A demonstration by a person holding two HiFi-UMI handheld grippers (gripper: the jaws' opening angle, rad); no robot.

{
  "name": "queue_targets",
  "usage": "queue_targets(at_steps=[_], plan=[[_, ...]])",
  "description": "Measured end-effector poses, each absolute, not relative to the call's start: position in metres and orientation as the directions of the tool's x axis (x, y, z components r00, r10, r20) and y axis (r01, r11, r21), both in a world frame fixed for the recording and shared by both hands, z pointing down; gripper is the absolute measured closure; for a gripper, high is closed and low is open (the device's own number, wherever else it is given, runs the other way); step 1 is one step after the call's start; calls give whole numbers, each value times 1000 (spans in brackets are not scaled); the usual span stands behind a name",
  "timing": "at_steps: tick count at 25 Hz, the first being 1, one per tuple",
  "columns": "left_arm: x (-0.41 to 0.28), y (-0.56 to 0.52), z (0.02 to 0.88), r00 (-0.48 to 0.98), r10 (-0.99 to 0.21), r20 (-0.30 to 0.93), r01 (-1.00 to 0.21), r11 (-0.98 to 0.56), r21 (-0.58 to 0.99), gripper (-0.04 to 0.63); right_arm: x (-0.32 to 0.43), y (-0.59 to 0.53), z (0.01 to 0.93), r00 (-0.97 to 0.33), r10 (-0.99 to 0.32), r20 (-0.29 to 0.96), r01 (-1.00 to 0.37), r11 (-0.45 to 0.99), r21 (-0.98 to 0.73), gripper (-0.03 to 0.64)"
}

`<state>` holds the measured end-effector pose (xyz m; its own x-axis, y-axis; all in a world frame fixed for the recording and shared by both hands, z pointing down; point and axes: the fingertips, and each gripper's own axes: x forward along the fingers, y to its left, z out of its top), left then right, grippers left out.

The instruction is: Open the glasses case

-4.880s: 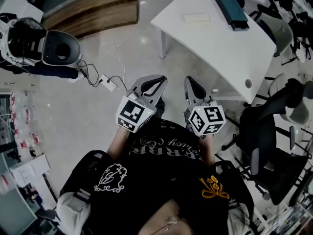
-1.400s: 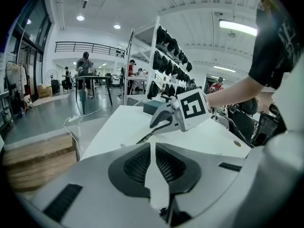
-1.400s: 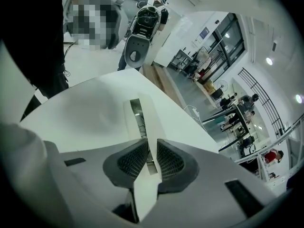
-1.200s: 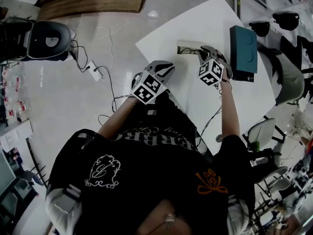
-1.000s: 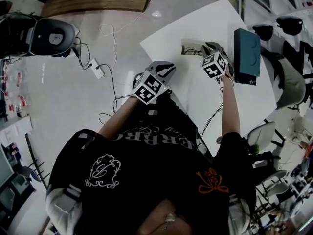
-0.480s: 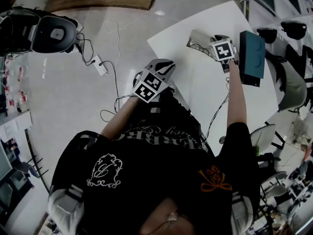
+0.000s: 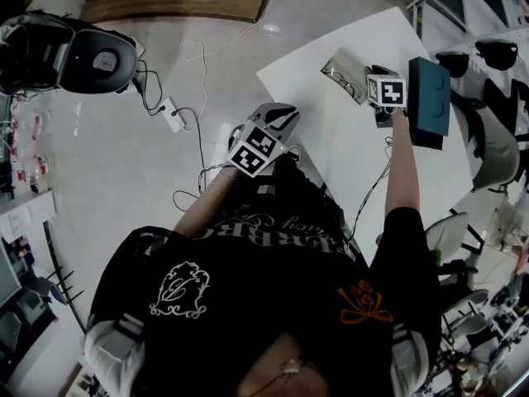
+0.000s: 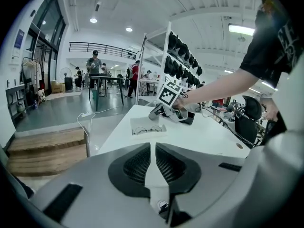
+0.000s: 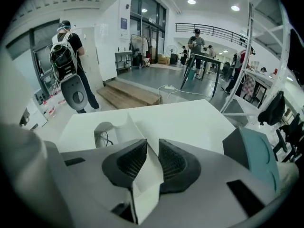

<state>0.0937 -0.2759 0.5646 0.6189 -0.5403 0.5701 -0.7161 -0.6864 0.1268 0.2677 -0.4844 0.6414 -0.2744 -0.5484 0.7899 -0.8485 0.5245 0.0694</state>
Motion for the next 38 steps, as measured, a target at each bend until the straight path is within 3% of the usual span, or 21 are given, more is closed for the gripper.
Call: queue_targets(at_steps=[11, 18, 26, 38], plan=[[70, -272, 535, 661, -558, 502, -697, -705, 132, 566, 243, -417, 571, -370, -663, 651, -877, 481, -9, 526], [50, -259, 510, 710, -546, 444, -656, -743, 134, 566, 204, -340, 520, -378, -765, 521, -919, 378, -110, 540], [17, -217, 486, 797, -451, 401, -532, -839, 116, 566, 137, -249, 491, -359, -834, 419, -930, 281, -238, 546], [-27, -144, 480, 888, -295, 354, -355, -928, 117, 566, 67, -156, 458, -260, -908, 329, -953, 187, -237, 568]])
